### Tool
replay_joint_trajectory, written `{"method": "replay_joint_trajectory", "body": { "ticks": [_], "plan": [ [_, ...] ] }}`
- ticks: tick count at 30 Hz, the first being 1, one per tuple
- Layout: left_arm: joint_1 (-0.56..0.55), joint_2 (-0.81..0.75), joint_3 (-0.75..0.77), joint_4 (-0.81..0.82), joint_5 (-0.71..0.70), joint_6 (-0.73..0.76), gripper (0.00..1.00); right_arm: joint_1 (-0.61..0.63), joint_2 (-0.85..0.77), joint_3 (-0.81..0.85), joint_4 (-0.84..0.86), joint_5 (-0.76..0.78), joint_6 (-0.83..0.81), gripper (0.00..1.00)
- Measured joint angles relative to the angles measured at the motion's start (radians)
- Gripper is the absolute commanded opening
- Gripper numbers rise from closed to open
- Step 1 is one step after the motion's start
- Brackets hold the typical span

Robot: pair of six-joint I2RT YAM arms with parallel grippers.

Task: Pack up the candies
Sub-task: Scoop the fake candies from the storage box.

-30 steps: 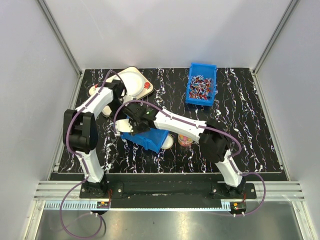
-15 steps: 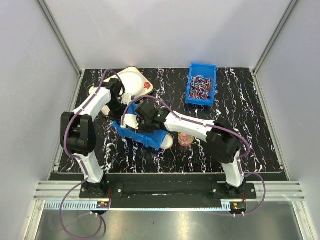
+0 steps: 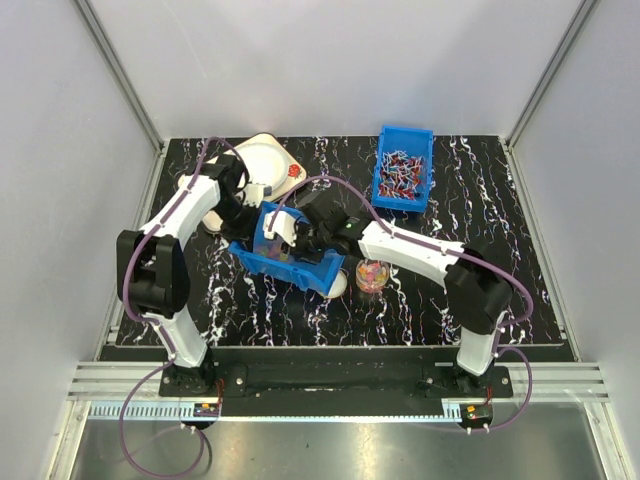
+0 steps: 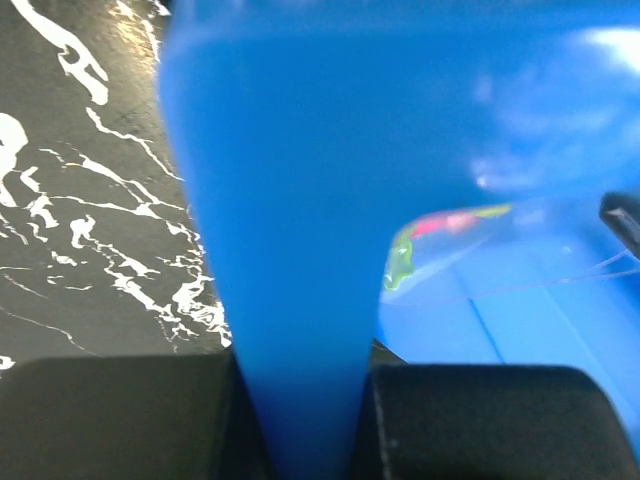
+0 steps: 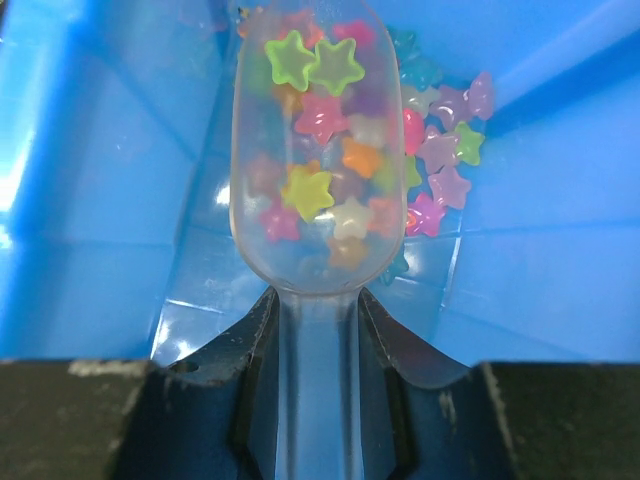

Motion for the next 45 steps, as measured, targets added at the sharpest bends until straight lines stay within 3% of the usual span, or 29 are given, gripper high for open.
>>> {"method": "replay_joint_trajectory", "body": {
  "ticks": [24, 45],
  "plan": [
    [-0.018, -0.001, -0.018, 0.023, -0.029, -0.034, 0.00, -0.016, -0.122, -0.007, -0.034, -0.002, -0.006, 0.00],
    [-0.039, -0.001, -0.018, 0.026, -0.036, -0.036, 0.00, -0.106, -0.420, -0.195, -0.047, 0.002, -0.018, 0.00]
  ]
}}
